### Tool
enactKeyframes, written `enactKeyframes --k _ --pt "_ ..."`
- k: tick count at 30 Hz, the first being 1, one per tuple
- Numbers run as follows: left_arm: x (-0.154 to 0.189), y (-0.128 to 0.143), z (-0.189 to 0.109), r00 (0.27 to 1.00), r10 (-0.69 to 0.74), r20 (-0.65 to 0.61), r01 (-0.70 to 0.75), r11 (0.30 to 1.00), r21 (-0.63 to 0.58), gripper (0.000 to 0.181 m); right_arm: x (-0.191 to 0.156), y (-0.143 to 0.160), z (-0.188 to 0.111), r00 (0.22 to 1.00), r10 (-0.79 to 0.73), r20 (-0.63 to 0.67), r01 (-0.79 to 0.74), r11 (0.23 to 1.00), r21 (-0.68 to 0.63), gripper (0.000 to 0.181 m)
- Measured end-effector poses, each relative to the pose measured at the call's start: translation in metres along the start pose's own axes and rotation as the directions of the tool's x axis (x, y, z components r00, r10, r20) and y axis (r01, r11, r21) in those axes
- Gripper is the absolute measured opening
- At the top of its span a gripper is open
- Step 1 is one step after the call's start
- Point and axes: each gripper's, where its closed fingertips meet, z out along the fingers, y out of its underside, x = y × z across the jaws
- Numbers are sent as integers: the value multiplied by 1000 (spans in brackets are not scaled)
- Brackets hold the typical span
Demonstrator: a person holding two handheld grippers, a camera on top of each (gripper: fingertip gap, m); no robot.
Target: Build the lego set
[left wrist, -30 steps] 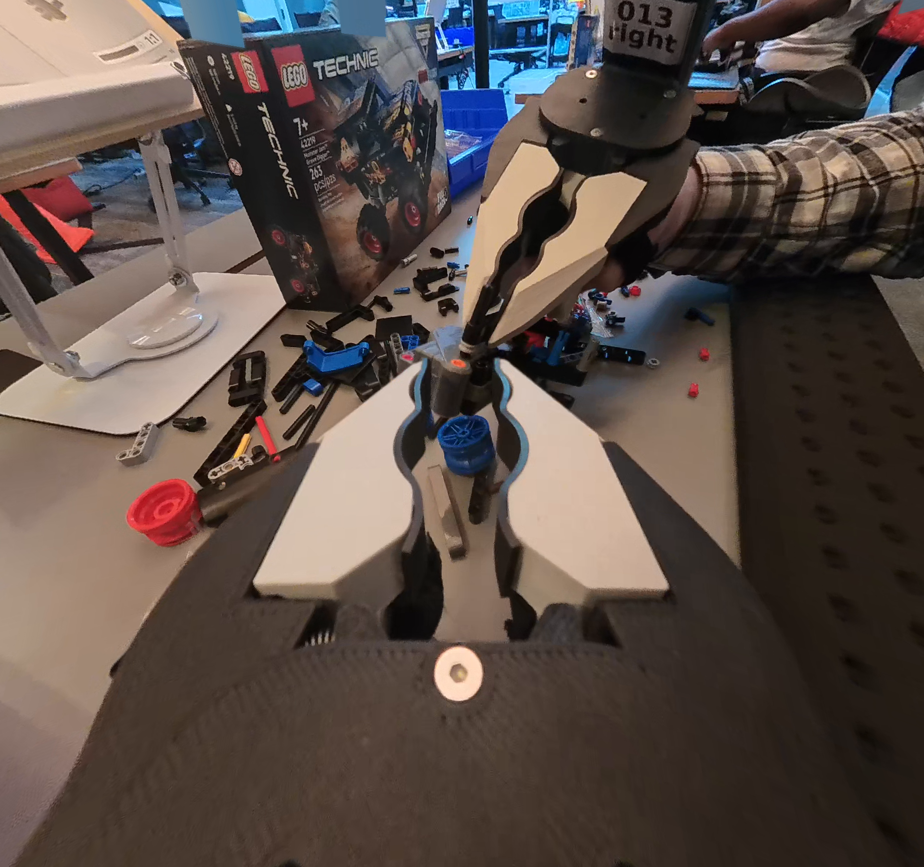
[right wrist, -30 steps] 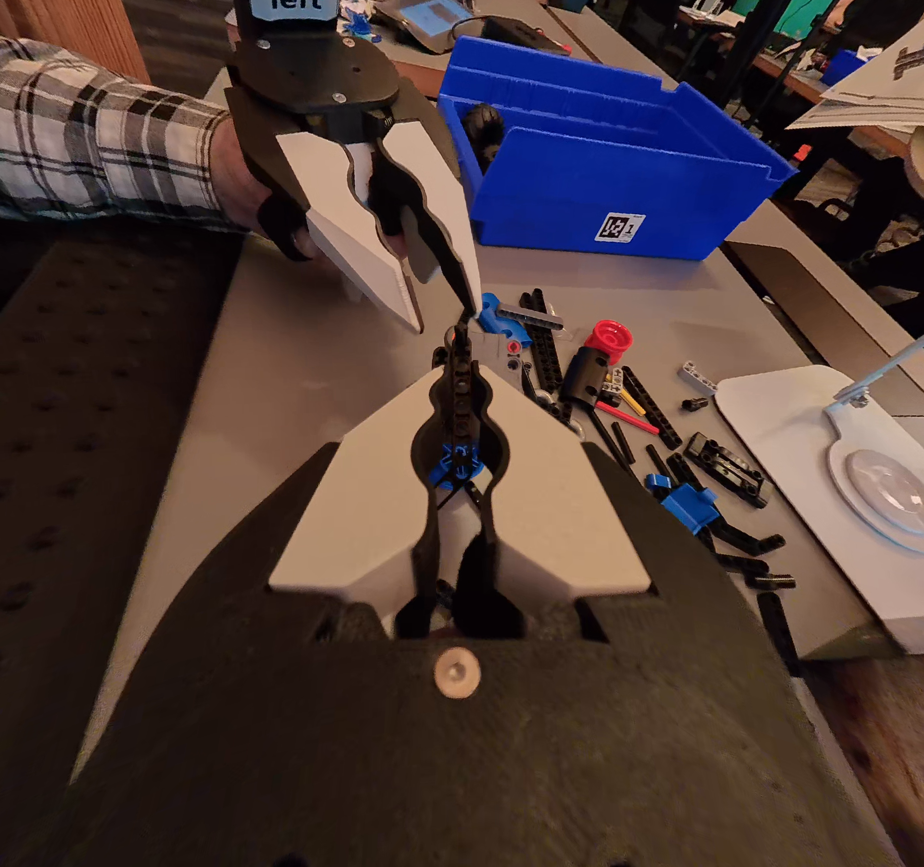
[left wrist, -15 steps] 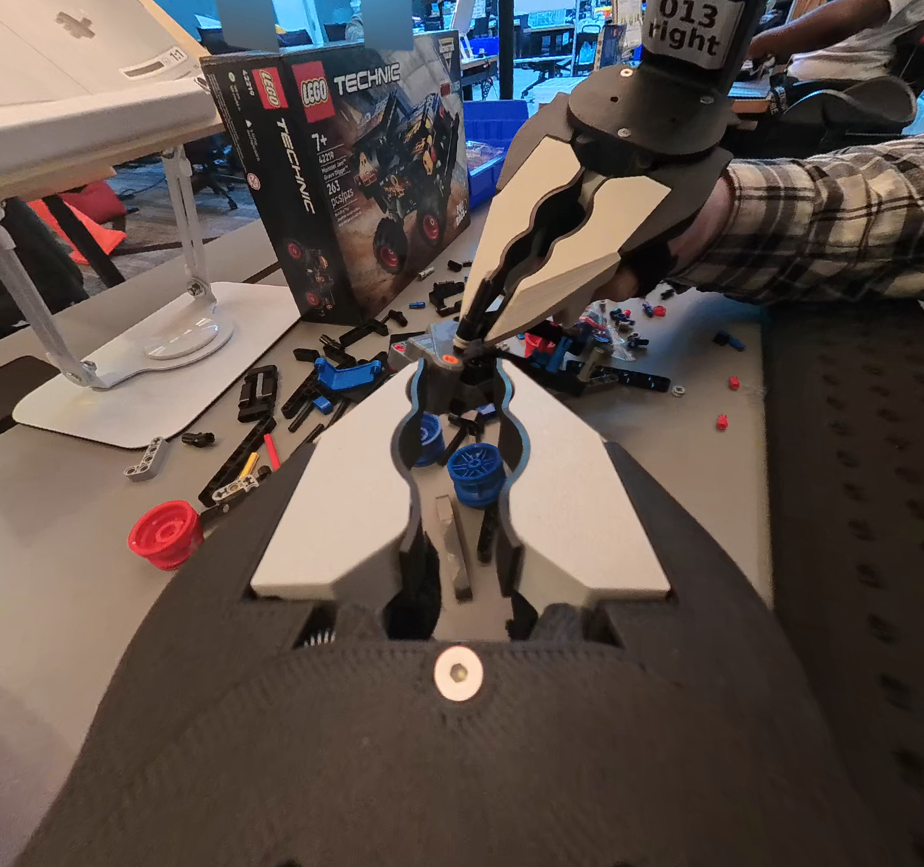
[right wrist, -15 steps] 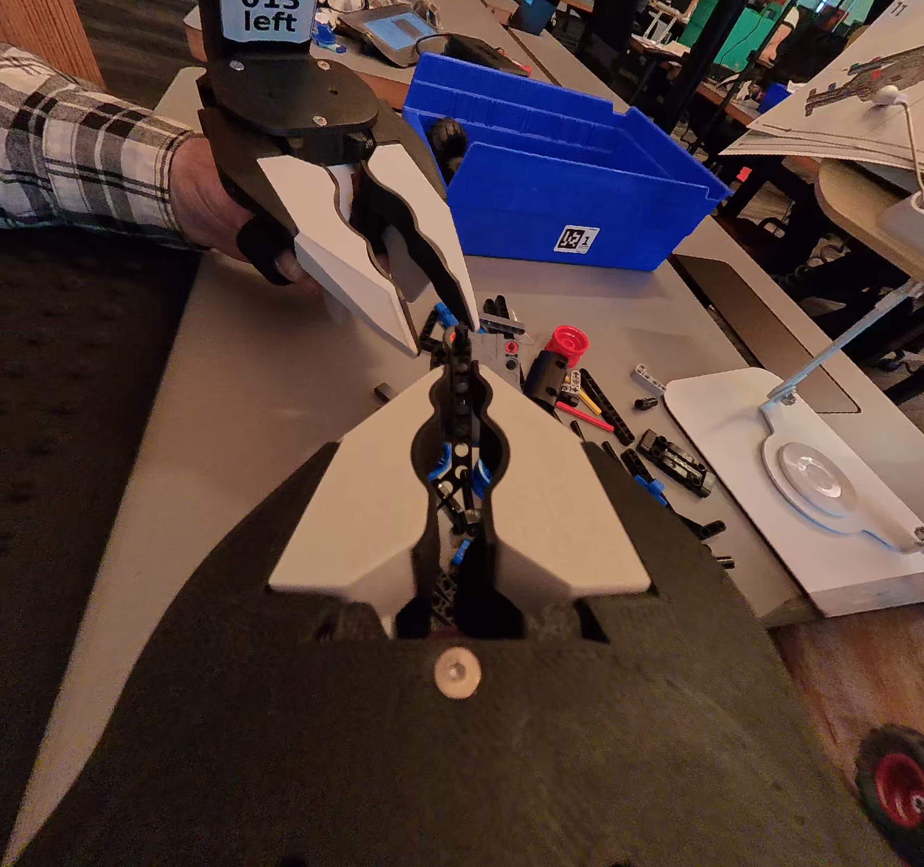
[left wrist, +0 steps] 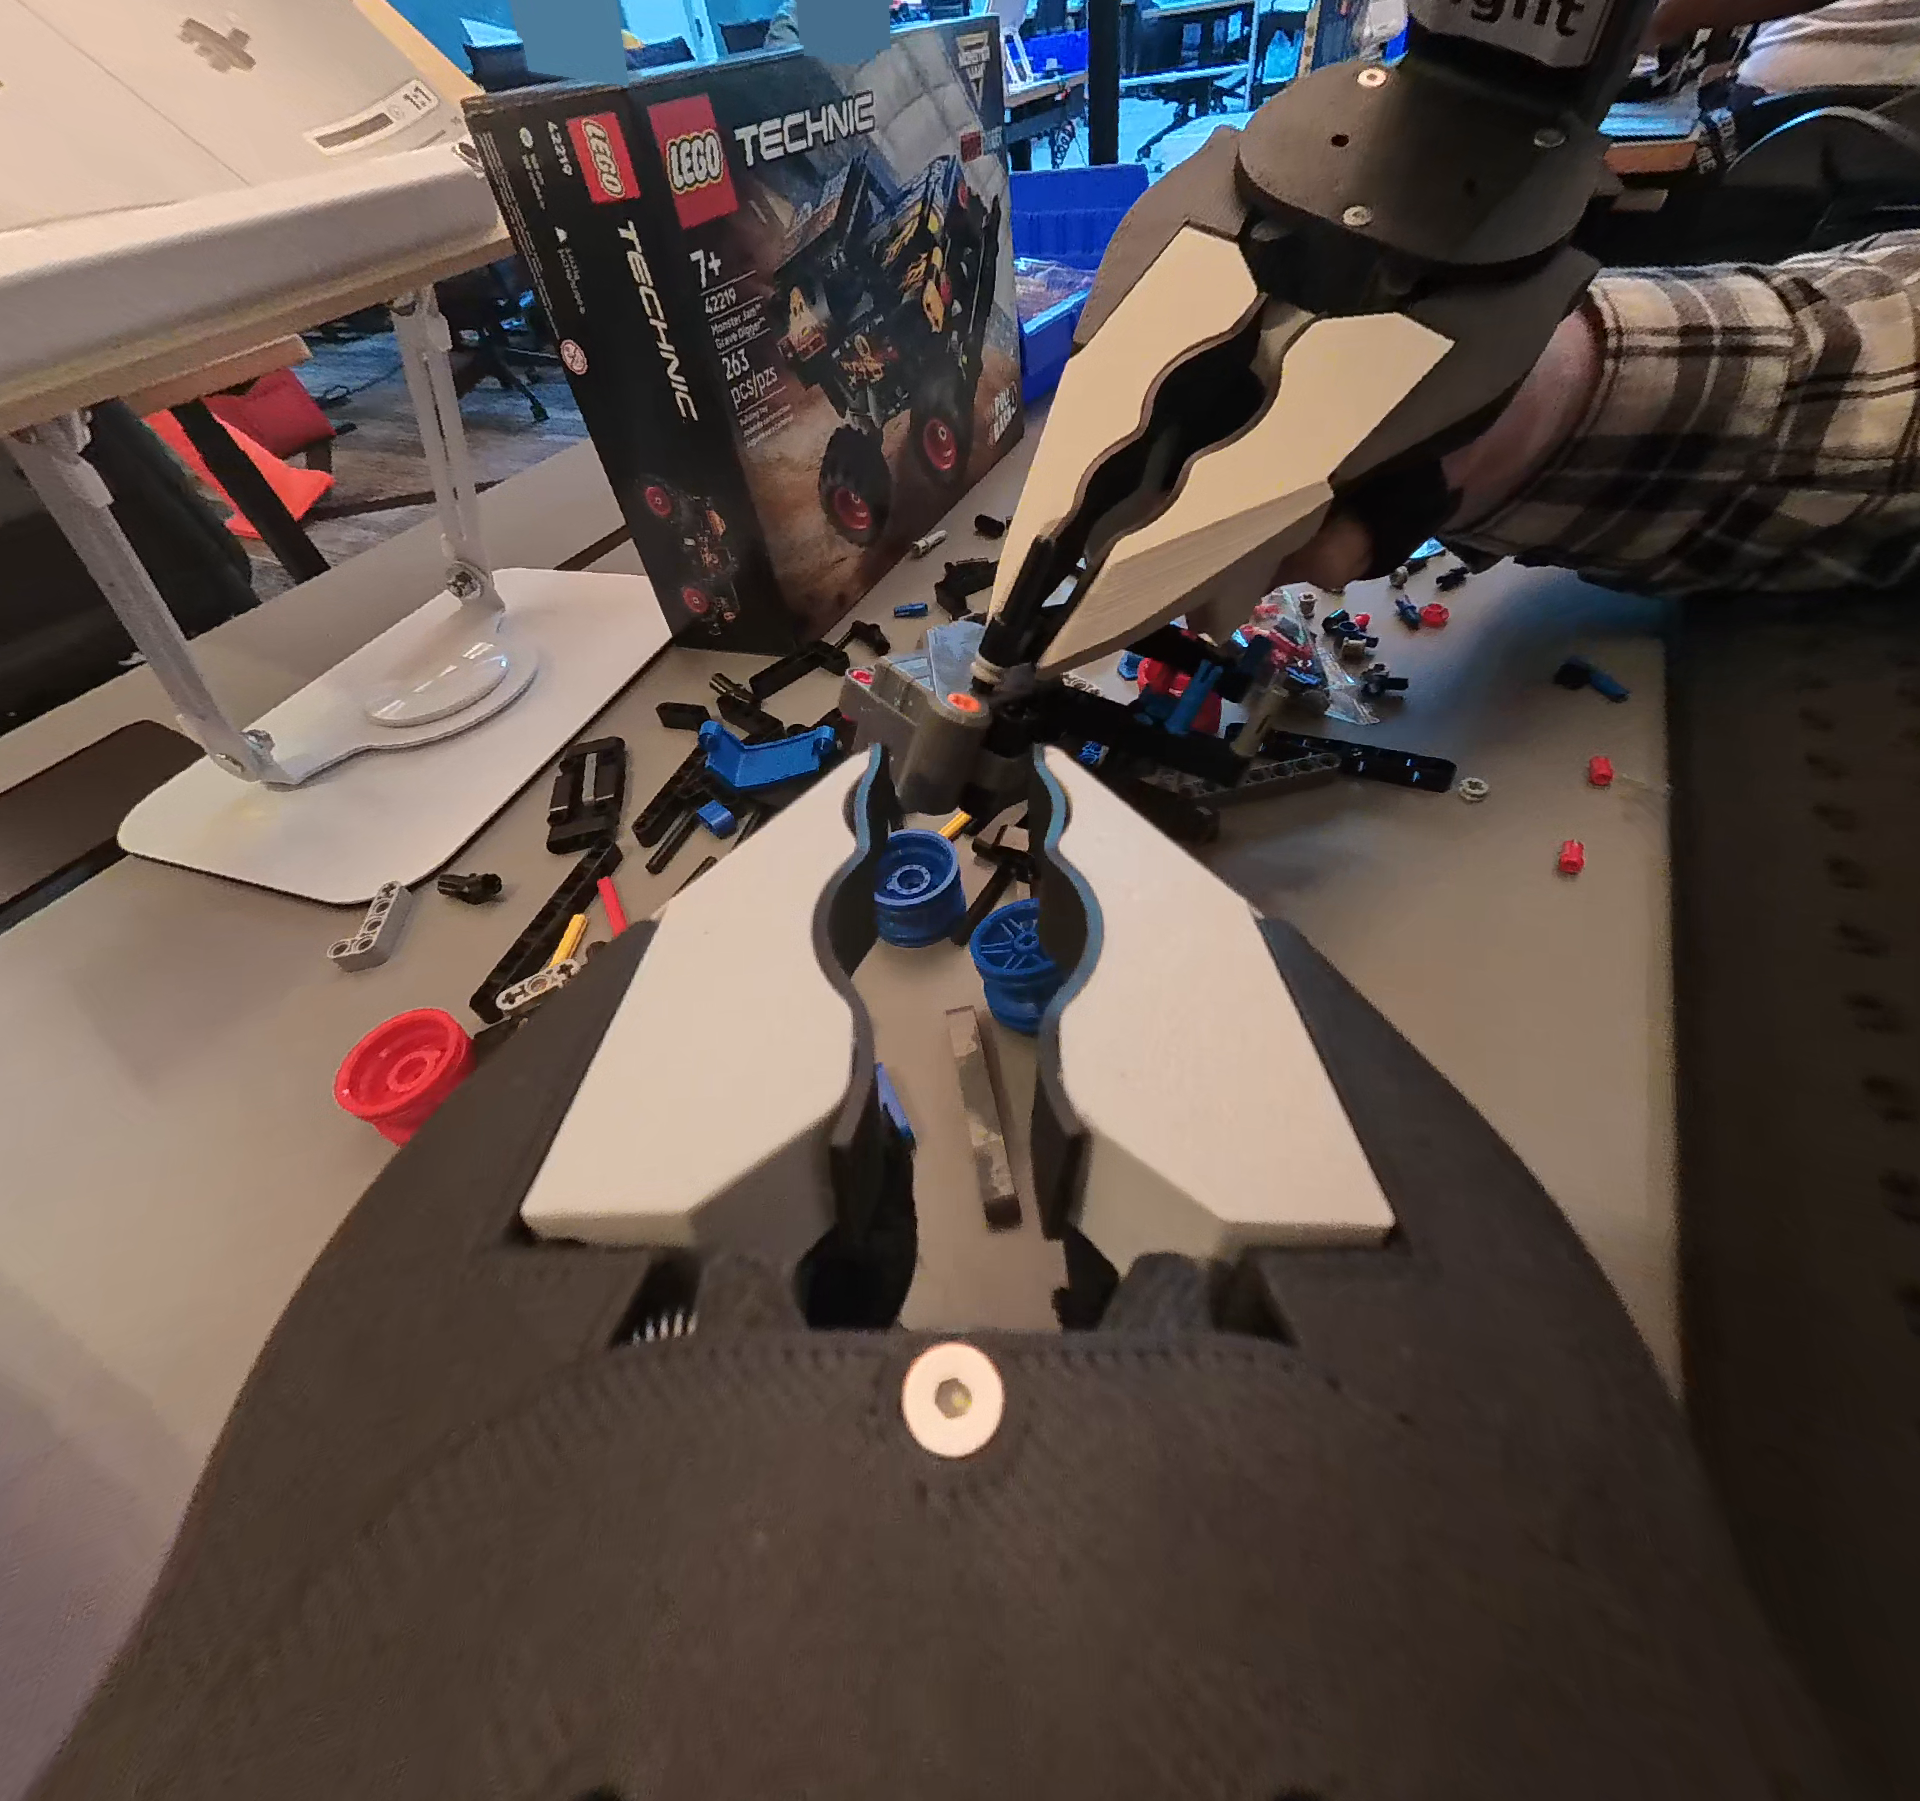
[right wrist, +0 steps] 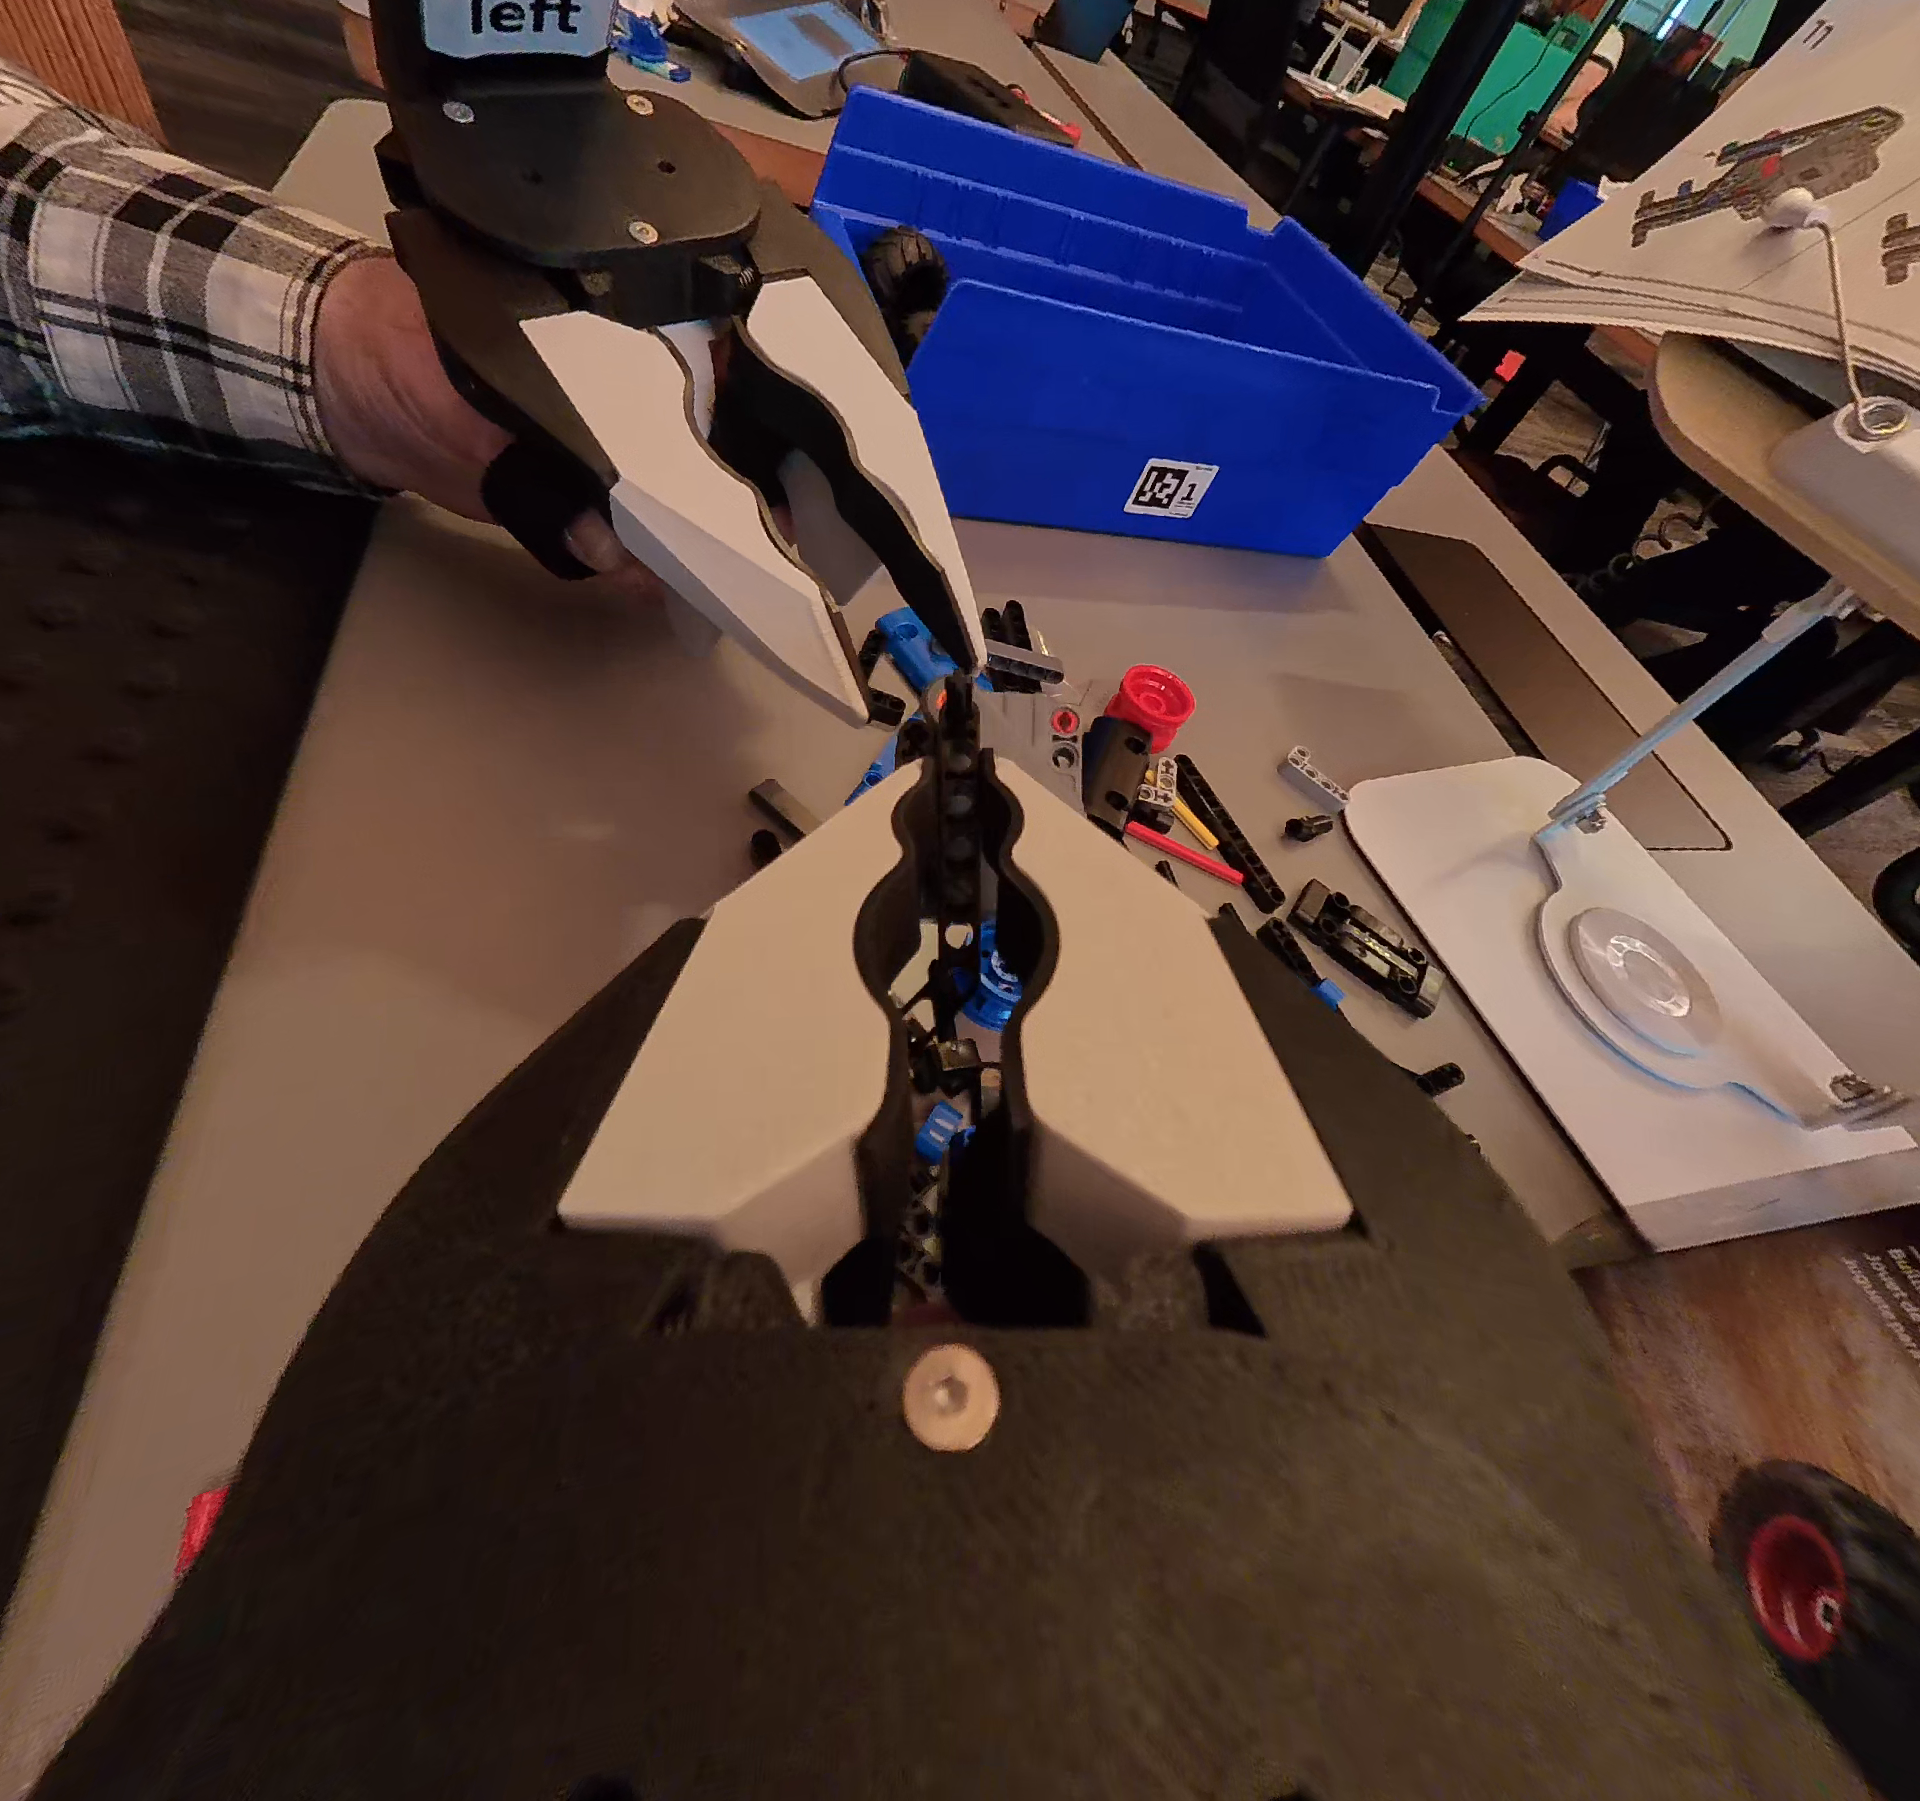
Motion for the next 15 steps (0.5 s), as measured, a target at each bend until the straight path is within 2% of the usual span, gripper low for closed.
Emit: enactKeyframes --k 15 --pt "0 -5 4 1000 11 17 -11 1000 13 25 6 -2 -4 1000 -5 -19 6 1000 18 4"
